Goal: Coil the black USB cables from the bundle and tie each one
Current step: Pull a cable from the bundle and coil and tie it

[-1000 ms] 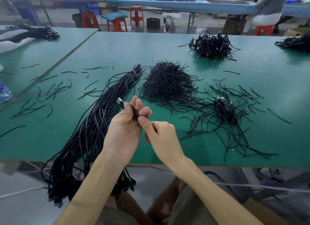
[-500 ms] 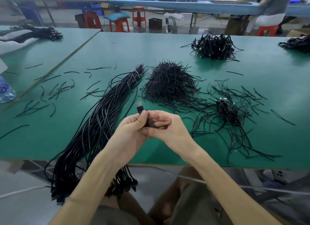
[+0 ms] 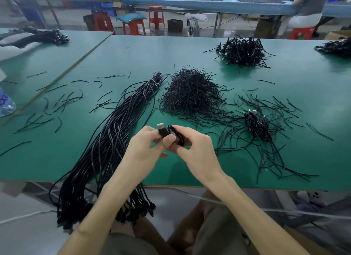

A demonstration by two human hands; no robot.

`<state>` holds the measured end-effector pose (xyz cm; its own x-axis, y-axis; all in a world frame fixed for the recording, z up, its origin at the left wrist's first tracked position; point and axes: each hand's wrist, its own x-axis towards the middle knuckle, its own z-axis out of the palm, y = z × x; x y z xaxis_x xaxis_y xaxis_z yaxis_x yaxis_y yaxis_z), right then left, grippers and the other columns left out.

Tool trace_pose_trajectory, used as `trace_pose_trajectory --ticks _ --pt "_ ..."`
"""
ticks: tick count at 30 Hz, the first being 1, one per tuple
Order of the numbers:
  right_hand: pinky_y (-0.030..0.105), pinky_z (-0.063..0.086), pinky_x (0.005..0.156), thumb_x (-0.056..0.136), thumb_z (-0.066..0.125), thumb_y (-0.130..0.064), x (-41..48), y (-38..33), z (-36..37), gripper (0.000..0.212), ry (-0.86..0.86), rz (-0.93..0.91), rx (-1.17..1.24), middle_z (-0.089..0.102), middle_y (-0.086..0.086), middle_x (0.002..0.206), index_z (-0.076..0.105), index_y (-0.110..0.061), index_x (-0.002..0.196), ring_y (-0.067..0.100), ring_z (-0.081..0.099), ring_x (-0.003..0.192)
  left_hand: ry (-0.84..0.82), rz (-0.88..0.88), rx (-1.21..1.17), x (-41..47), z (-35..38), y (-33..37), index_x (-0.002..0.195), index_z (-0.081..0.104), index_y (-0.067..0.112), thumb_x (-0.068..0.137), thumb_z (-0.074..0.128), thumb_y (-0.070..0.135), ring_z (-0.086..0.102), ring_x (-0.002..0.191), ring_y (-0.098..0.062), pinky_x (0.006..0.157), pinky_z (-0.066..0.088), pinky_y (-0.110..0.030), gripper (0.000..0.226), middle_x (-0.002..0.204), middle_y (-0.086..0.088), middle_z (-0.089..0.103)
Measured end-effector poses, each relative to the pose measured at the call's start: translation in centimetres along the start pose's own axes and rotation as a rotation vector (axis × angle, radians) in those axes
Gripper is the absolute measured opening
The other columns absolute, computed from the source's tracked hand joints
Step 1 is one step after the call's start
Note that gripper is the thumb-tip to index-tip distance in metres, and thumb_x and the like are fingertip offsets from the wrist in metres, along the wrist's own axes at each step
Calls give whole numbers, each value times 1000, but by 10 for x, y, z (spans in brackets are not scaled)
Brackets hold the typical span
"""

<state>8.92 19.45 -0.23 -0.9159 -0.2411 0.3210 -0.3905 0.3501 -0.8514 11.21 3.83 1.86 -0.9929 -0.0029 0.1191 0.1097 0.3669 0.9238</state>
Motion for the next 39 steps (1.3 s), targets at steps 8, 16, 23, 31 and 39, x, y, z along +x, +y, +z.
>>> trace_pose_trajectory --ticks 8,16,23,31,39 --pt "22 49 86 92 54 9 -7 7 -3 33 -177 -34 -168 69 4 99 71 -11 113 13 62 94 38 -95 21 11 -11 -10 96 63 16 76 89 30 66 53 -15 54 53 -26 35 66 1 71" --pt "40 50 82 94 50 12 -6 11 -5 27 -291 -234 -502 64 7 91 70 -3 105 21 51 93 -307 -73 472 18 -21 -15 90 60 25 96 60 53 63 58 -5 60 53 -25 29 76 12 73" --pt "33 49 86 101 58 -9 -5 18 -2 20 -239 -268 -592 62 0 101 66 -13 120 17 50 97 -380 45 778 17 -16 -20 93 56 21 107 22 52 57 72 -25 72 48 -43 48 77 3 58" --pt "33 46 56 105 52 -32 5 21 -4 29 -198 -189 -797 54 1 108 51 -12 126 24 63 80 -259 120 669 21 -12 -27 91 51 21 109 27 45 54 65 -21 68 47 -43 38 73 2 57" --pt "38 33 53 106 26 -19 19 16 -11 26 -344 -357 -953 53 2 94 51 -13 102 28 61 78 -571 -57 504 39 -21 -18 92 59 17 112 32 31 51 52 -13 58 48 -27 36 58 12 59"
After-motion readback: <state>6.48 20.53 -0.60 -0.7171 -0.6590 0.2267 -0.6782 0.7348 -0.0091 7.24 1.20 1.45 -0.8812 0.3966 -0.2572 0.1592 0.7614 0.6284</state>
